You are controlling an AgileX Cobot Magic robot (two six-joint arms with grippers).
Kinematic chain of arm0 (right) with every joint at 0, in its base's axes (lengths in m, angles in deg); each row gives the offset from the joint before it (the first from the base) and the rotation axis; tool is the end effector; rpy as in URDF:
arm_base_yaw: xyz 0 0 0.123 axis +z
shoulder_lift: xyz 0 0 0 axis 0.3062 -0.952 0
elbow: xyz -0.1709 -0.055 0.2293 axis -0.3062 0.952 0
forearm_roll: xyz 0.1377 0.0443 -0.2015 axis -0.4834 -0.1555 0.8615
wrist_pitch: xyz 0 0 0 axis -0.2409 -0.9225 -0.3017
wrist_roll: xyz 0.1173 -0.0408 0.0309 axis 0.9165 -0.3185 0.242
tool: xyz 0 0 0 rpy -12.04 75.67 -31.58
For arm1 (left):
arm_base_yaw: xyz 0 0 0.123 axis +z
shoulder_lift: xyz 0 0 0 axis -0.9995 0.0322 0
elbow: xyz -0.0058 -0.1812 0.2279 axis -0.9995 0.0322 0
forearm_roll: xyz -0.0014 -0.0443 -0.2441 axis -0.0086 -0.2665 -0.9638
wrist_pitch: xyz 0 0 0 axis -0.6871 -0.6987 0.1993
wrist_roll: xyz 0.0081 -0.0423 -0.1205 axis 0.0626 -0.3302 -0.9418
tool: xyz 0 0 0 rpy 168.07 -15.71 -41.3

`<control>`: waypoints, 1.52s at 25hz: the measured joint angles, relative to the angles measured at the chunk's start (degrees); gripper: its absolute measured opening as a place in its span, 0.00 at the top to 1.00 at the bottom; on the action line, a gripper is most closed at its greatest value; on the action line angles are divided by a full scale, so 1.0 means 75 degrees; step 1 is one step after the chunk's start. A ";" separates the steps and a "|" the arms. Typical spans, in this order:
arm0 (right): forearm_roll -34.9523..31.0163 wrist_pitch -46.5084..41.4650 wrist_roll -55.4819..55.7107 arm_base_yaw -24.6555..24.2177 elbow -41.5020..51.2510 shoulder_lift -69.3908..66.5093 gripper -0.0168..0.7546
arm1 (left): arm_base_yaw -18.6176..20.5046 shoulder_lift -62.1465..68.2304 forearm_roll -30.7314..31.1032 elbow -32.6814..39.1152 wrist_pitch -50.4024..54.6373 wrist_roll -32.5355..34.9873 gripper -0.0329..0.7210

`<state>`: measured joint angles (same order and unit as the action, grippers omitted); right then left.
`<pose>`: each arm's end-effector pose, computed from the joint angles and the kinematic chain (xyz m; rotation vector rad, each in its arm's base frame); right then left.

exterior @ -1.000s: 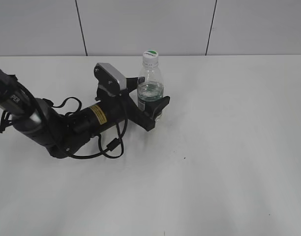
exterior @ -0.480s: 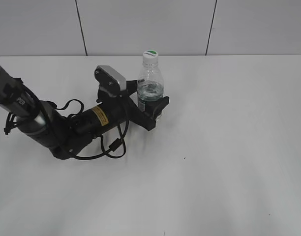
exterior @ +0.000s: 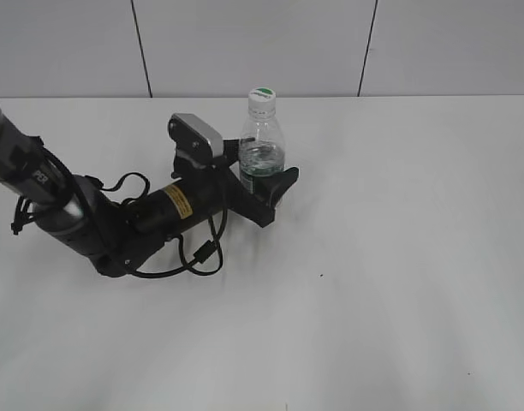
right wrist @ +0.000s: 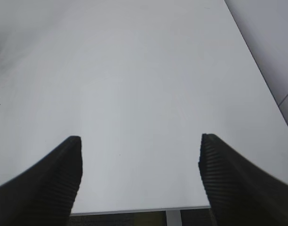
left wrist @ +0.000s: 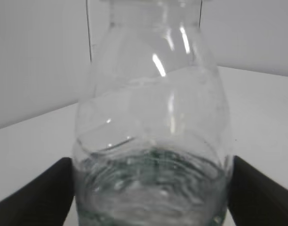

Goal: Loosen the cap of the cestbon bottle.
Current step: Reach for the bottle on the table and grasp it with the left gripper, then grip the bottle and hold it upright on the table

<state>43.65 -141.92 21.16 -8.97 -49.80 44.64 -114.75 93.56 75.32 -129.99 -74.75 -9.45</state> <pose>0.0157 -0.0120 0.2612 -0.1483 2.0415 -0.0542 0.3905 -0.2562 0.0625 0.7183 1.4858 -0.6954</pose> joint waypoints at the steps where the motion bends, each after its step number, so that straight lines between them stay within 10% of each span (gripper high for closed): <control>1: 0.0000 0.0000 0.0000 0.0000 0.0000 0.0000 0.21 | -0.0008 0.0009 0.0007 0.0000 0.0016 0.0000 0.19; 13: 0.0000 0.0000 0.0000 0.0000 0.0000 0.0000 0.21 | -0.0058 0.0009 0.0007 0.0000 0.0263 0.0000 0.20; 19: 0.0000 0.0000 0.0000 0.0000 0.0000 0.0000 0.21 | -0.0069 0.0009 -0.0032 0.0000 0.0076 0.0000 0.42; 38: 0.0000 0.0000 0.0000 0.0000 0.0000 0.0000 0.21 | -0.0015 -0.0415 0.0962 0.0470 0.0248 0.0000 0.42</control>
<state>43.65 -141.92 21.16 -8.97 -49.80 44.64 -114.86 90.45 82.54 -126.47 -72.89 -9.45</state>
